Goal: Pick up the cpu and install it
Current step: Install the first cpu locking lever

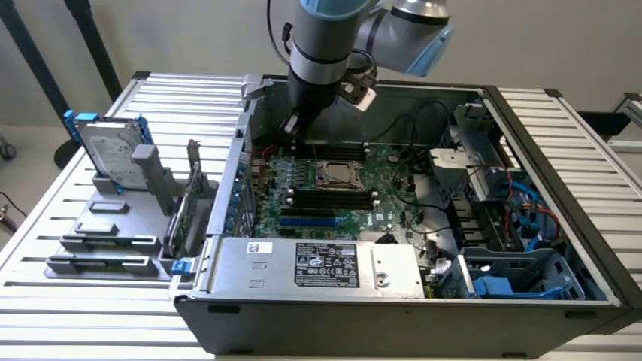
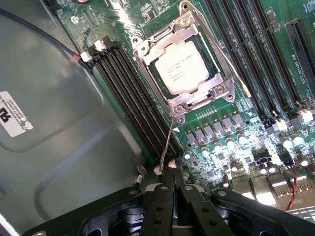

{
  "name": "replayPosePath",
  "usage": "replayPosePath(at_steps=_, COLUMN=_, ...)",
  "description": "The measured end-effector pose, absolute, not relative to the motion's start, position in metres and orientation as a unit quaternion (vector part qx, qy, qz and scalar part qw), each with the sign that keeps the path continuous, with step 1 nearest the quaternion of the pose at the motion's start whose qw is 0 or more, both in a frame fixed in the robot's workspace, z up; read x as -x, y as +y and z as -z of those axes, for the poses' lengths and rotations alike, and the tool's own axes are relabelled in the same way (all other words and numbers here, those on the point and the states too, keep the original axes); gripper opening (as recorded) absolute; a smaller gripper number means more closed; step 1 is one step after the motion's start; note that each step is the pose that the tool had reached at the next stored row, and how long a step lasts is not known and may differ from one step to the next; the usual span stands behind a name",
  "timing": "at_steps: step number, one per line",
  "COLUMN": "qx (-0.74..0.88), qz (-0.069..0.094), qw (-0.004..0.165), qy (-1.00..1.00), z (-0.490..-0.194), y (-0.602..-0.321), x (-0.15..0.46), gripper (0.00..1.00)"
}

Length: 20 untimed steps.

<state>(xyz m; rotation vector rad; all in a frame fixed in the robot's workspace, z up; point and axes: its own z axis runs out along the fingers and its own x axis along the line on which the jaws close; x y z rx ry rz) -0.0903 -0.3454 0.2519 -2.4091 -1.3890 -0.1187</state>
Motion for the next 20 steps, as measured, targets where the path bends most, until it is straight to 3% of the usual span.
replayPosePath(at_steps=14, qx=0.850, qz=0.082, qw=0.155, qy=-0.496, z=-0.252, y=-0.345, x=0.078, gripper=0.11)
replayPosePath(at_steps=20, qx=0.852, qz=0.086, qw=0.149, qy=-0.495, z=-0.247, y=-0.345, x=0.074, gripper=0.11)
